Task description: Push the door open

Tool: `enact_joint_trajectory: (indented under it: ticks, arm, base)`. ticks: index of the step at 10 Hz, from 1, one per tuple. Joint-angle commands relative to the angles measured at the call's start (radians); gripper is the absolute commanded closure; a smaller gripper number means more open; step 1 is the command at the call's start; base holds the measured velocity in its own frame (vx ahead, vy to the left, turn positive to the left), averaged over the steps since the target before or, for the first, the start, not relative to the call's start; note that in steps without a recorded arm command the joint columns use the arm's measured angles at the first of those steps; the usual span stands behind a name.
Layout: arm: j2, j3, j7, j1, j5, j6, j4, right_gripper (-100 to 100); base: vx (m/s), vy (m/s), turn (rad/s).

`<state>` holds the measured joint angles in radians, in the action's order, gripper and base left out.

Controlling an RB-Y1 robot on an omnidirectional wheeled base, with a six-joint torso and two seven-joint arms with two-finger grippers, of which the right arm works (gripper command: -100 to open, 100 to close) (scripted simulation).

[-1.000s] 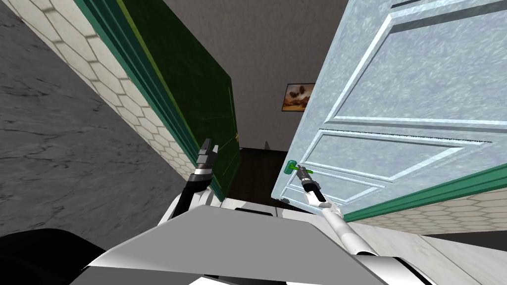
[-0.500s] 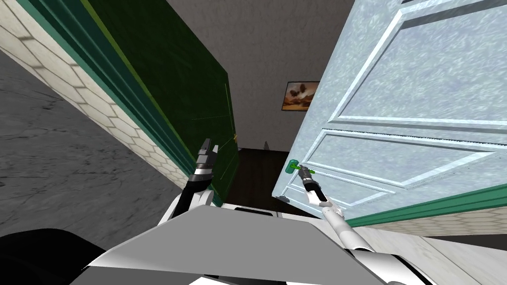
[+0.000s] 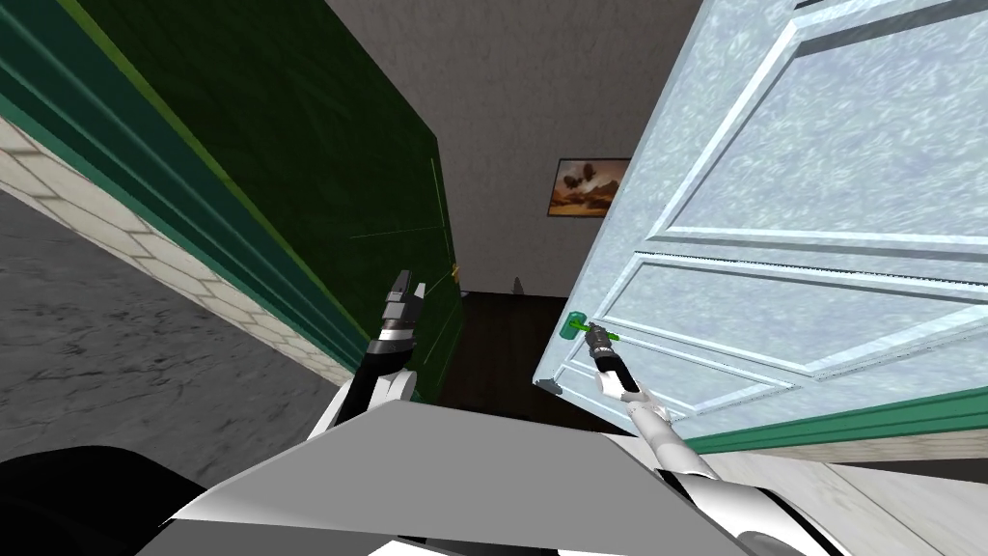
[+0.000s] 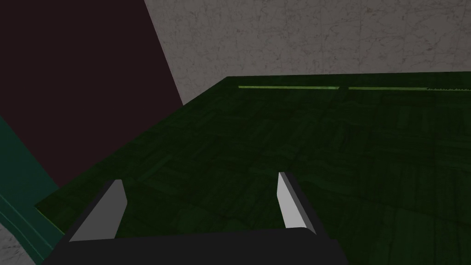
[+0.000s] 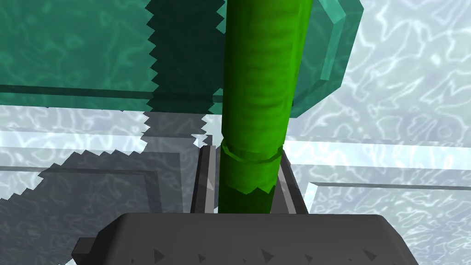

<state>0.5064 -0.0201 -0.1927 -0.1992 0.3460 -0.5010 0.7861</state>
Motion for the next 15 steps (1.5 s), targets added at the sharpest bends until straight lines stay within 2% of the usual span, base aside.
enact_joint_trajectory:
  ticks: [1, 3, 10, 13, 15]
  arm:
    - [0.001, -0.03, 0.018, -0.003, 0.003, 0.0, -0.001, 100]
    - [-0.008, -0.067, 0.039, -0.015, 0.004, 0.003, -0.026, 100]
    - [-0.032, -0.161, 0.091, -0.045, 0.009, 0.009, -0.087, 100]
    - [-0.039, -0.191, 0.107, -0.055, 0.01, 0.011, -0.107, 100]
    - [-0.04, -0.192, 0.107, -0.052, 0.01, 0.013, -0.112, 100]
  base:
    - [0.104, 0.028, -0.034]
    - [0.142, 0.062, -0.067]
    - [0.168, 0.054, -0.066]
    - [0.188, 0.052, -0.055]
    - [0.134, 0.017, -0.038]
